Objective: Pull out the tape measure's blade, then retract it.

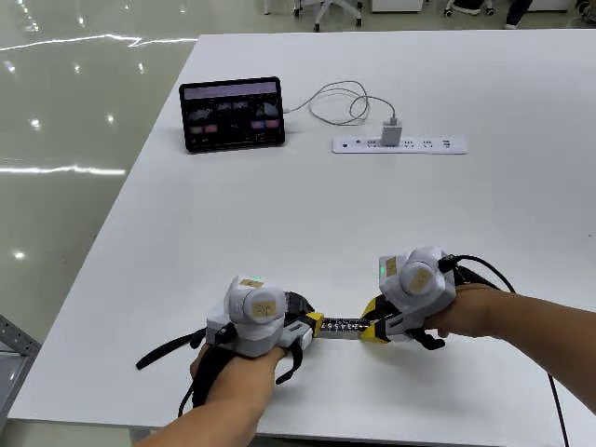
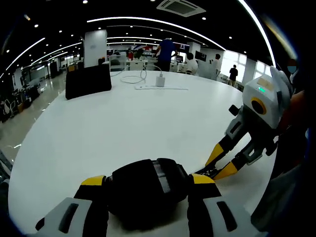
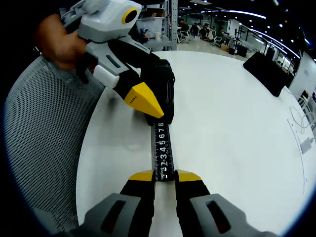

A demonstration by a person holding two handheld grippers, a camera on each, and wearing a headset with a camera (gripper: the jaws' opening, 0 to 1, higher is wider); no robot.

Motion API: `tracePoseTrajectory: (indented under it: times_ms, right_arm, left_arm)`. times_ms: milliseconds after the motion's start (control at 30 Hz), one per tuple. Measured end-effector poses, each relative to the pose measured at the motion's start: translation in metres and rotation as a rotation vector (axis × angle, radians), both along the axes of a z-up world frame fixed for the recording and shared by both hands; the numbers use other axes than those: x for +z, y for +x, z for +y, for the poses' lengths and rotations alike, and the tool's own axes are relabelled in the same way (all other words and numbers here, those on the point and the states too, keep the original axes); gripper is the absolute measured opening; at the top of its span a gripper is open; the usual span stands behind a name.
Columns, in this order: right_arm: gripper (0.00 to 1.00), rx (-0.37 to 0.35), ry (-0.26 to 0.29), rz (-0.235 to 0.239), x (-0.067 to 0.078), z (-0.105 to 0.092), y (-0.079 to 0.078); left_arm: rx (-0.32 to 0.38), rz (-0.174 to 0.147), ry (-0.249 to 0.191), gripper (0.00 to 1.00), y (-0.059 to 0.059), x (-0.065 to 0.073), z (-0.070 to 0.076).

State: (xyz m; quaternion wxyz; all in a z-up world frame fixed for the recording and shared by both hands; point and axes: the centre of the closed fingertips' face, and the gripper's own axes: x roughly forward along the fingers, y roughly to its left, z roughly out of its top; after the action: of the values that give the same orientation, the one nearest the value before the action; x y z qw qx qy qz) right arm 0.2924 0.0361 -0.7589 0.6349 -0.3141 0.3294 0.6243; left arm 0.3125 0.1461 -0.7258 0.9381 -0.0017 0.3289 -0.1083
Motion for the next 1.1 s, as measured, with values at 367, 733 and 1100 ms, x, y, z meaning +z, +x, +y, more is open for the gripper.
tracePoseTrajectory:
  times_ms: [367, 733, 1100]
  right_arm:
    - [0.11, -0.021, 0.027, 0.01, 0.001, 0.012, 0.0]
    - [0.11, -0.024, 0.056, 0.021, 0.002, 0.026, 0.0]
    - [0.11, -0.026, 0.083, 0.03, 0.002, 0.041, -0.003]
  left_arm:
    - [-0.003, 0.006, -0.03, 0.6, 0.0, 0.001, 0.001]
    - [0.002, 0.01, -0.031, 0.6, -0.001, 0.0, 0.001]
    - [-0.005, 0.011, -0.038, 0.6, -0.002, 0.0, 0.001]
